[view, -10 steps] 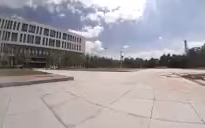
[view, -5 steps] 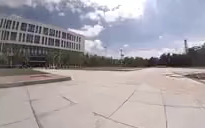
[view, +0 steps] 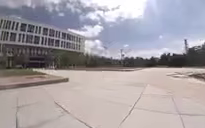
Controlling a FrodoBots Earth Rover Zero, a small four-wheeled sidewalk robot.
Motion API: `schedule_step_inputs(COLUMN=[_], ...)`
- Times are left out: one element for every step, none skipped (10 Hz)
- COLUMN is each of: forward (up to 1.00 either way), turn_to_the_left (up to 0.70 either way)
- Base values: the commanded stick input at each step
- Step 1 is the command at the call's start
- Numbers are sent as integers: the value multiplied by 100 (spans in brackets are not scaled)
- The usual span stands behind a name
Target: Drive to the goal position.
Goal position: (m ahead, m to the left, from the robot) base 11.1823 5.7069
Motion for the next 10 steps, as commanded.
schedule_step_inputs(forward=[70,70,70,70,70,70,70,70,70,70], turn_to_the_left=[0,0,0,0,0,0,0,0,0,0])
